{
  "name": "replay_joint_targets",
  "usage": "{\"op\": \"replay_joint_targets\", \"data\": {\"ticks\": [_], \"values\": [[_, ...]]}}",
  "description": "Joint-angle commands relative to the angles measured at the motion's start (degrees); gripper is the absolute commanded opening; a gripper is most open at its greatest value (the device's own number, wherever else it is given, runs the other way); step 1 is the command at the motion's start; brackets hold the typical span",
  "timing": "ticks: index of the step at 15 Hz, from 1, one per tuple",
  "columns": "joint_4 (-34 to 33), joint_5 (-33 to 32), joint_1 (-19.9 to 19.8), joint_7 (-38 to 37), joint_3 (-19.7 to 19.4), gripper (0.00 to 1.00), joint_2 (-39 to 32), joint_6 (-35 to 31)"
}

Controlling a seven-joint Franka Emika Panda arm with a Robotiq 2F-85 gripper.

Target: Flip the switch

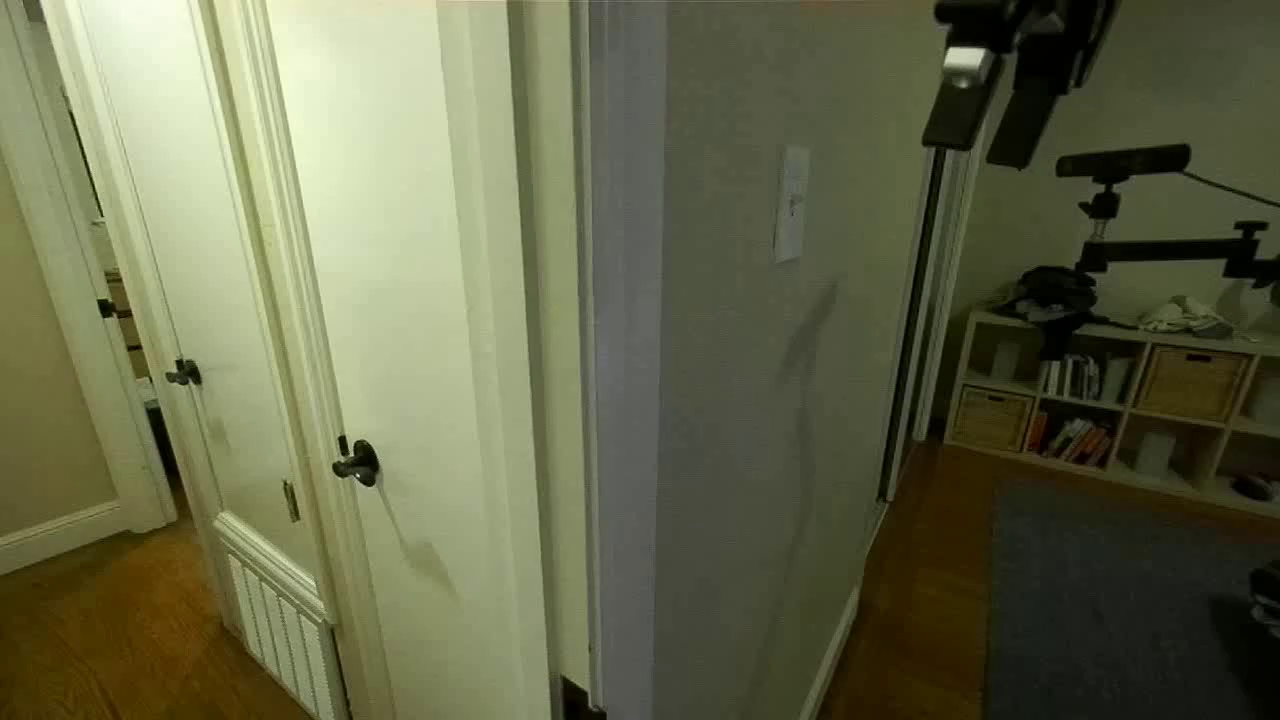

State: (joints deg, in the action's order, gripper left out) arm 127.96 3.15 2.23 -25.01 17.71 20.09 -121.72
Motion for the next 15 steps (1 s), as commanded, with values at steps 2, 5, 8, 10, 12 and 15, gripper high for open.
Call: {"op": "replay_joint_targets", "data": {"ticks": [2,5,8,10,12,15], "values": [[-0.14,-0.64,1.52,-0.47,-1.35,1.00,-0.18,0.07],[-0.16,-0.64,1.52,-0.47,-1.35,1.00,-0.18,0.07],[-0.04,-0.91,1.39,-0.33,-1.44,1.00,-0.52,0.03],[0.54,-1.18,1.03,0.43,-2.14,1.00,-0.81,-0.52],[1.22,-2.02,0.51,2.12,-3.38,1.00,-1.18,-1.30],[1.26,-3.37,-0.12,5.83,-6.23,1.00,-2.71,-1.94]]}}
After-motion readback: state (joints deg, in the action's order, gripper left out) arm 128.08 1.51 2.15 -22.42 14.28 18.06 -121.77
